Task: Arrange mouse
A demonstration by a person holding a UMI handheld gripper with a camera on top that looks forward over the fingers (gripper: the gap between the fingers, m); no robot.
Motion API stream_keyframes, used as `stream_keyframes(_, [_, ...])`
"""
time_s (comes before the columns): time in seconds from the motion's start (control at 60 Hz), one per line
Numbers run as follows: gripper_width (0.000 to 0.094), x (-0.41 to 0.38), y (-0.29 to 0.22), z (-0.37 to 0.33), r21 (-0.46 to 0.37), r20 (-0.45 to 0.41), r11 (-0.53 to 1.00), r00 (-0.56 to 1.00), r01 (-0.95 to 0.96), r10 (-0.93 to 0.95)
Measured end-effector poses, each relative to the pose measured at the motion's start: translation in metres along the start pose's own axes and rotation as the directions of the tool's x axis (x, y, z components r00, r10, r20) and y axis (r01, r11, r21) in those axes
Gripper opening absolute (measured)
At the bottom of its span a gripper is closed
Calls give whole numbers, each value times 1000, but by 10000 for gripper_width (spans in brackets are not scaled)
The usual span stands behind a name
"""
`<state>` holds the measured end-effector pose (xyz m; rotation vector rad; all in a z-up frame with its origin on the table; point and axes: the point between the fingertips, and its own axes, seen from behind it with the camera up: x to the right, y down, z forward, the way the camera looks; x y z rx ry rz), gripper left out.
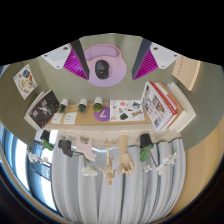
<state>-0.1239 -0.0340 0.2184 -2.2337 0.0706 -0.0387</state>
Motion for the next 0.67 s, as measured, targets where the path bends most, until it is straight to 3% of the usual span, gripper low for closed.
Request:
stream_keyframes(0.2, [856,-3,3,-68,60,27,998,999,16,-17])
stream_keyframes(0.667, [855,26,60,-169,86,45,996,999,-8,4])
